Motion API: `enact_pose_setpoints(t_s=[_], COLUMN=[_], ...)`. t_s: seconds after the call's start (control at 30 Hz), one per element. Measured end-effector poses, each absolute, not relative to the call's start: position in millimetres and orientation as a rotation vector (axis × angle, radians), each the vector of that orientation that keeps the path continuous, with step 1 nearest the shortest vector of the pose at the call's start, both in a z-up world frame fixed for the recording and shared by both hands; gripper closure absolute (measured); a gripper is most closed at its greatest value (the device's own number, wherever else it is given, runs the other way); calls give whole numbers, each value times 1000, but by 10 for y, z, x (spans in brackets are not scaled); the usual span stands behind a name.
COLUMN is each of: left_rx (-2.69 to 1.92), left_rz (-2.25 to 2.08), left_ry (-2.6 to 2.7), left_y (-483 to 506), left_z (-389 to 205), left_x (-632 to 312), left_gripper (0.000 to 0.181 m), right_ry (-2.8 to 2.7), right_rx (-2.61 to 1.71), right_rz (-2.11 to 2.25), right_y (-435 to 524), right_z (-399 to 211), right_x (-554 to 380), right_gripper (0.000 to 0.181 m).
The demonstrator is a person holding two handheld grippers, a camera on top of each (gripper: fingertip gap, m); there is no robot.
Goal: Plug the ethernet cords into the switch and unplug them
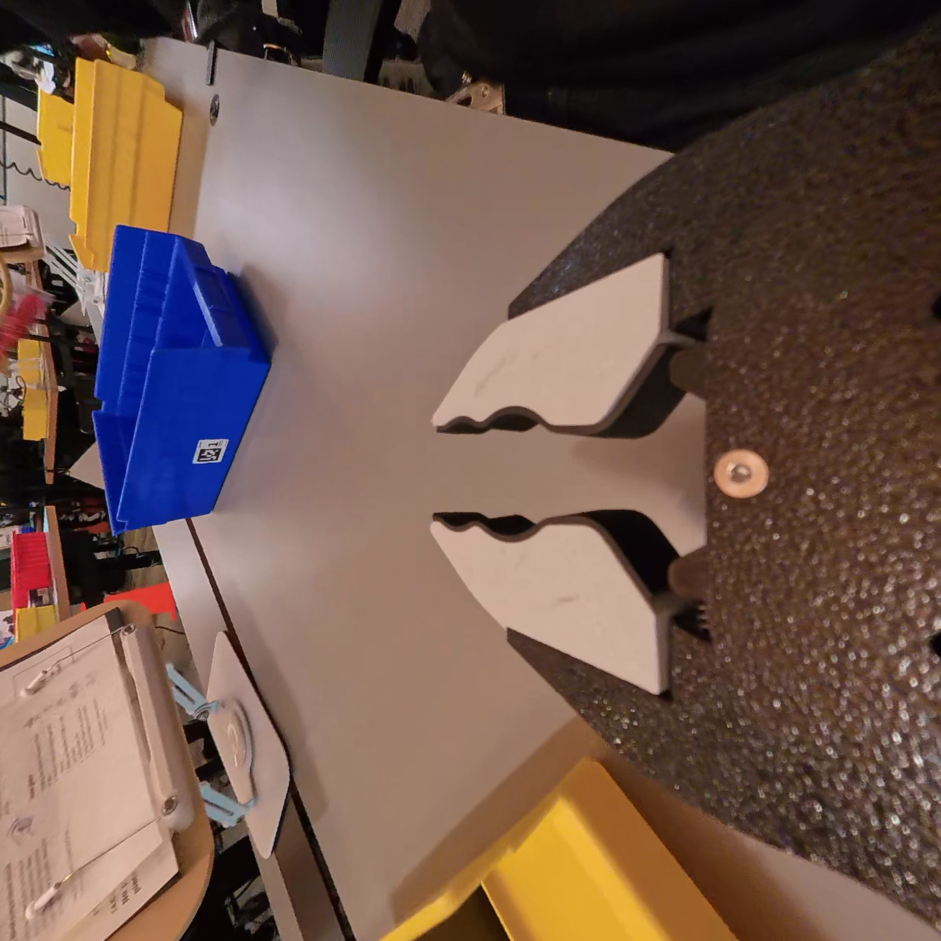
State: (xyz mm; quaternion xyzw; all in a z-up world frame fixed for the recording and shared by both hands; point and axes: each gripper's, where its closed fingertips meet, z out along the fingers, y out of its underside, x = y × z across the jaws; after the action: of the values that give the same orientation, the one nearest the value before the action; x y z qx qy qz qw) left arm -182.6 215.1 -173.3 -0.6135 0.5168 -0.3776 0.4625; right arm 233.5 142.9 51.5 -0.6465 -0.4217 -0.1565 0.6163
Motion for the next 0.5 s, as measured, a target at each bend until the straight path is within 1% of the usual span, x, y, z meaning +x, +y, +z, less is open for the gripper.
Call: enact_pose_setpoints(t_s=[0.1,0.23,0.4,0.5], left_rx=[-1516,-1524,-1547,-1548], left_rz=[-949,-970,-962,-973], left_ry=[1276,1300,1342,1342], left_y=[2143,2127,2123,2131], left_z=[-1792,-1865,-1940,-1939], left_x=[-1776,-1675,-1603,-1587], left_gripper=[153,153,153,153], right_ry=[-1095,-1209,-1224,-1153], right_rx=[-1707,-1850,-1874,-1853], right_rz=[-522,-597,-483,-343], right_y=[1516,1619,1797,1859], right_z=[195,-113,-297,-340], right_x=[2581,2690,2551,2465], right_gripper=[119,119,119,119])
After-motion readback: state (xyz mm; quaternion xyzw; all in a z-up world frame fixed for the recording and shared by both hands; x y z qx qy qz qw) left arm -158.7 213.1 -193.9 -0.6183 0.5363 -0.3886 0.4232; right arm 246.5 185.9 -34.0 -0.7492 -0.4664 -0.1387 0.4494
